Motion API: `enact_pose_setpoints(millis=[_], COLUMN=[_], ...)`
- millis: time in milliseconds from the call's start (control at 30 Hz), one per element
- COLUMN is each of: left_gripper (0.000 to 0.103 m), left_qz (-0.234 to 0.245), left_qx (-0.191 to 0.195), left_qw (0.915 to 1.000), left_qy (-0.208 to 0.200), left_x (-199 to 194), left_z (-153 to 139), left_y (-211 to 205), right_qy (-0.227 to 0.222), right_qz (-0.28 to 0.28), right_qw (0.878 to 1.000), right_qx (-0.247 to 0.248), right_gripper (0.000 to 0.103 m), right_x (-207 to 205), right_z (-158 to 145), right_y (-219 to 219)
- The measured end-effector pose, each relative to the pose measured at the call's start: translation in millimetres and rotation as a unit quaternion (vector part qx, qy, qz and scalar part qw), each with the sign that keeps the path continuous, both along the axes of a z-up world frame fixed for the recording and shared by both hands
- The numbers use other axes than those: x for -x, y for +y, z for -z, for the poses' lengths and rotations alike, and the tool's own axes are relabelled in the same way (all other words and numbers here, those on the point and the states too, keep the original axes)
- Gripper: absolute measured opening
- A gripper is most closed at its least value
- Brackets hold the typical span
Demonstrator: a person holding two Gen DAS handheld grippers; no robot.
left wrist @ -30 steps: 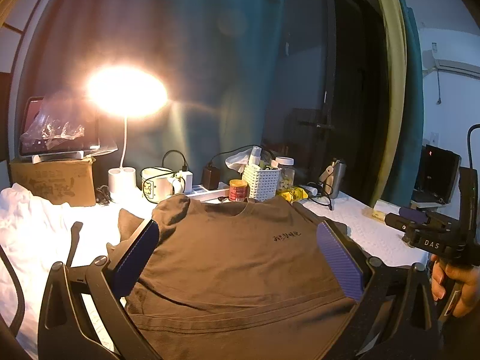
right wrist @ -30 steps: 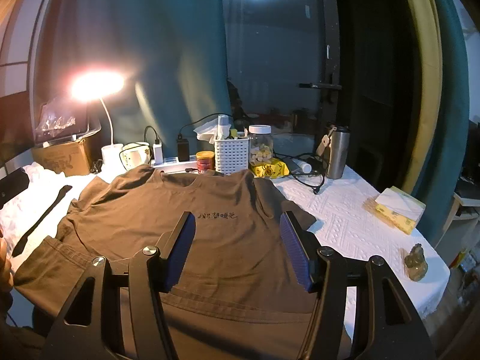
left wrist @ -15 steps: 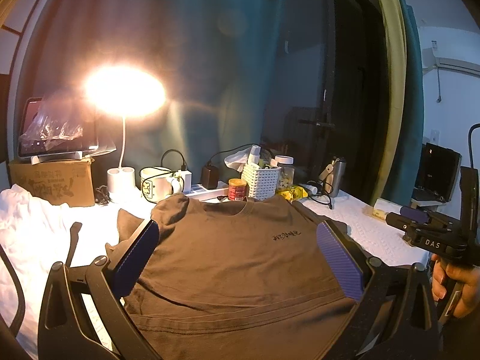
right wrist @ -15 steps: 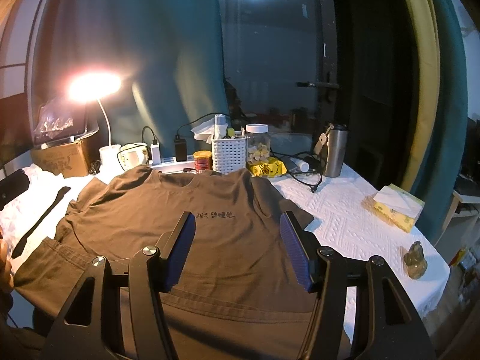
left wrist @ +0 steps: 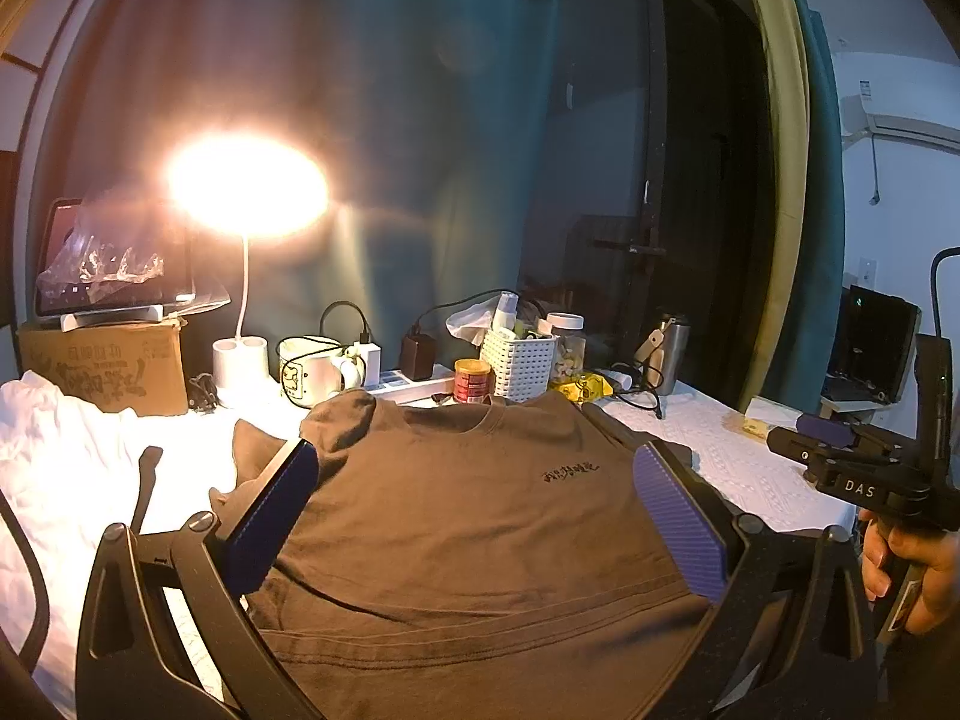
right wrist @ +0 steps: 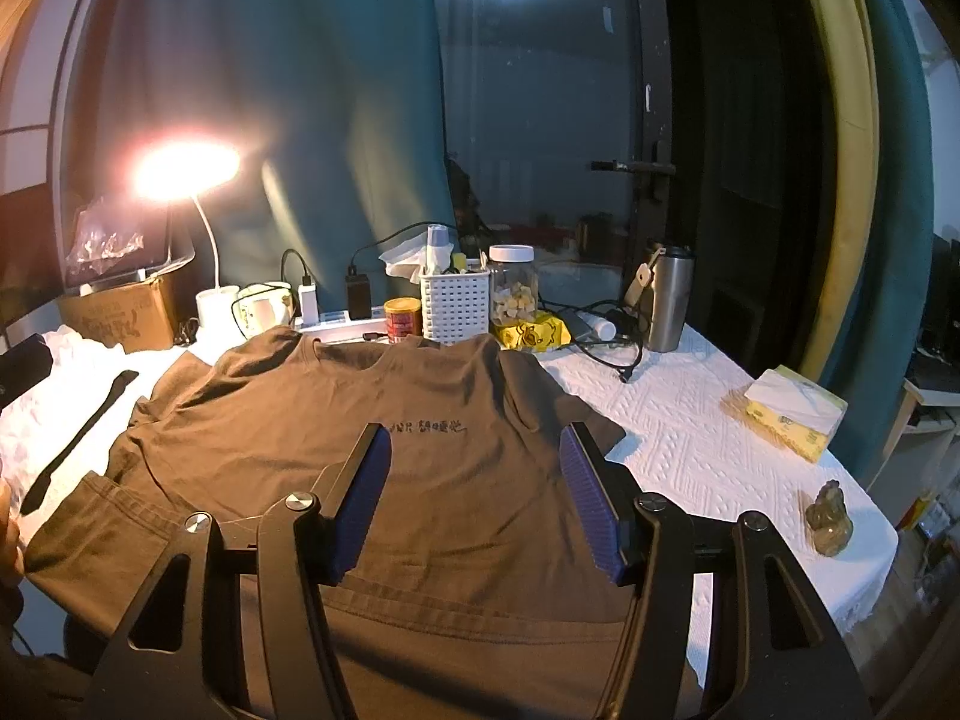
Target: Fold small clothes
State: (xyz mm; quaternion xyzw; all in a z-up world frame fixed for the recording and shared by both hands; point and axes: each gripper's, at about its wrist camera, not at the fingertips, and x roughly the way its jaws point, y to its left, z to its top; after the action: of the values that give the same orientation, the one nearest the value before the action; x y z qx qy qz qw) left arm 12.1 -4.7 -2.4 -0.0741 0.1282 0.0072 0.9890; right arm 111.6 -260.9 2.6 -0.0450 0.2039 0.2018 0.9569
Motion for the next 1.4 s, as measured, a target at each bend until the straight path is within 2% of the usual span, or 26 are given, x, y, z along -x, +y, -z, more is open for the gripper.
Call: enact_pose_setpoints(millis=[1400], left_gripper=[0.103], left_qz=[0.003], left_qx=[0.0], left_qw=[1.0], left_qy=[-0.002], left_x=[1.3], left_z=[0.4], left_y=[0.2], right_qy=[0.001], right_qz=[0.001], right_qw=[1.0], right_qx=[0.002], right_gripper=[0.062], right_x=[-2.5], right_z=[1.2], right_y=[2.1])
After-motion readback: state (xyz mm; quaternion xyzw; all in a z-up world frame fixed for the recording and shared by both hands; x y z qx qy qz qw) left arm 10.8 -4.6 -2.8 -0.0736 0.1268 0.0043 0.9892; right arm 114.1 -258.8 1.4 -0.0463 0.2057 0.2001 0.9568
